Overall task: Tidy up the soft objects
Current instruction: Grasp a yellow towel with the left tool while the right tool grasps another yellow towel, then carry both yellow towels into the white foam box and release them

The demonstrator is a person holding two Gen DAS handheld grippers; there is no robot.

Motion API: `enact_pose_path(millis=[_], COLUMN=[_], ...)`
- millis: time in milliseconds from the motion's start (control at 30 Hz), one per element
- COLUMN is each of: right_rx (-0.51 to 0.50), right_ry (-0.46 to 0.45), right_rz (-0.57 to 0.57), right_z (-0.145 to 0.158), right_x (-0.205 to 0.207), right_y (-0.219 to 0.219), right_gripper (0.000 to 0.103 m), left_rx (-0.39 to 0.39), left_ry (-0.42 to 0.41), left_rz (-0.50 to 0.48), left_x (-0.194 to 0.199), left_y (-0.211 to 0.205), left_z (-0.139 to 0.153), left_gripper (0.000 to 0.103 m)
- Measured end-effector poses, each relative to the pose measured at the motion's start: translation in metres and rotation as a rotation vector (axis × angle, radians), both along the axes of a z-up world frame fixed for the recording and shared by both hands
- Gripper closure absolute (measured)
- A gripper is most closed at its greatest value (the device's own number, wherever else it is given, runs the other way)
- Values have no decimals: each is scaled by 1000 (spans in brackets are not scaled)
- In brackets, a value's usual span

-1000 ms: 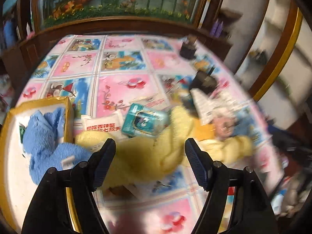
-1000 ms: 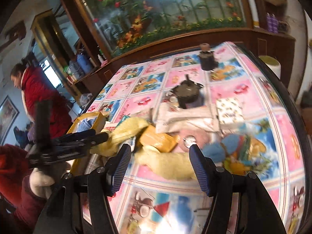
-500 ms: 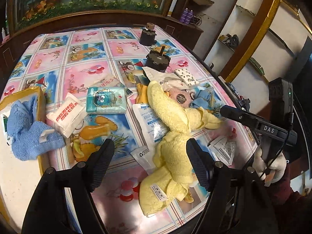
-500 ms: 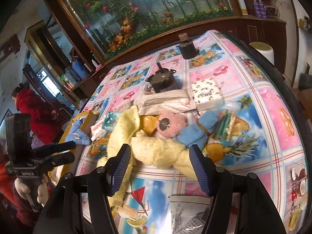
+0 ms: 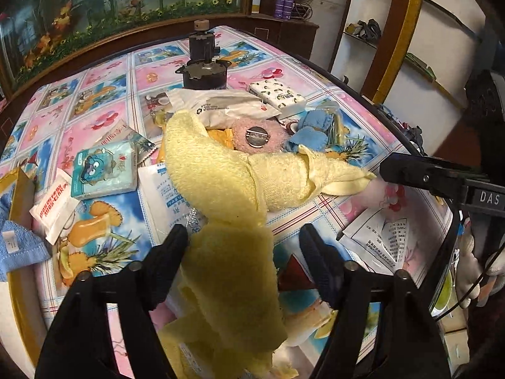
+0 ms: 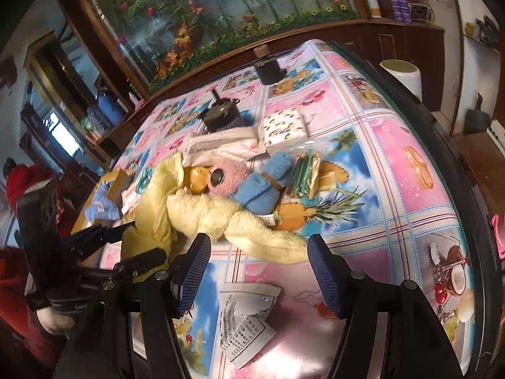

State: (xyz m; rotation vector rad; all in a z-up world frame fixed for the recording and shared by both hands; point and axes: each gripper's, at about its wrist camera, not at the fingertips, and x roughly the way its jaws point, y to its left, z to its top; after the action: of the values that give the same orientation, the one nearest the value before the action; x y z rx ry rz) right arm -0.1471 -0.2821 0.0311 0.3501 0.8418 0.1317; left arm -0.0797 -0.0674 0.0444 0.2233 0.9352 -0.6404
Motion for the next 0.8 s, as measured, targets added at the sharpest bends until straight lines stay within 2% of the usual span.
enact_pose_path(millis=[33, 133, 300, 400, 500, 567, 600, 767, 800], right_rx=[-24, -144, -421, -517, -566, -613, -631, -530, -510], right_ry=[0, -10, -65, -65, -38, -35, -36, -13, -12], right_rz=[23, 116, 305, 385, 428, 431, 418, 367, 357], right_z=[0, 4, 8, 1, -9, -14, -15, -4, -1], right_x=[1, 7, 22, 39, 55, 59, 61, 60, 59], right_y=[6, 34, 96, 120, 133, 137, 138, 119, 115], right_gripper=[37, 37, 37, 39, 43, 53, 65, 75, 83], left_rx=[-17, -103, -241, -301, -343, -354, -364, -436, -447], left_ry=[23, 49, 80, 90, 79, 59, 46, -23, -37], left_rz=[-11, 16, 93, 133, 167, 191, 206, 307, 332], left_x=[2, 2, -3, -8, -16, -19, -21, -21, -21], left_y=[3, 23, 63, 86, 110, 125, 134, 192, 205], left_z=[-1, 7, 25, 34, 44, 52, 58, 83, 87], left_gripper=[64, 65, 65, 65, 64, 64, 64, 64, 64])
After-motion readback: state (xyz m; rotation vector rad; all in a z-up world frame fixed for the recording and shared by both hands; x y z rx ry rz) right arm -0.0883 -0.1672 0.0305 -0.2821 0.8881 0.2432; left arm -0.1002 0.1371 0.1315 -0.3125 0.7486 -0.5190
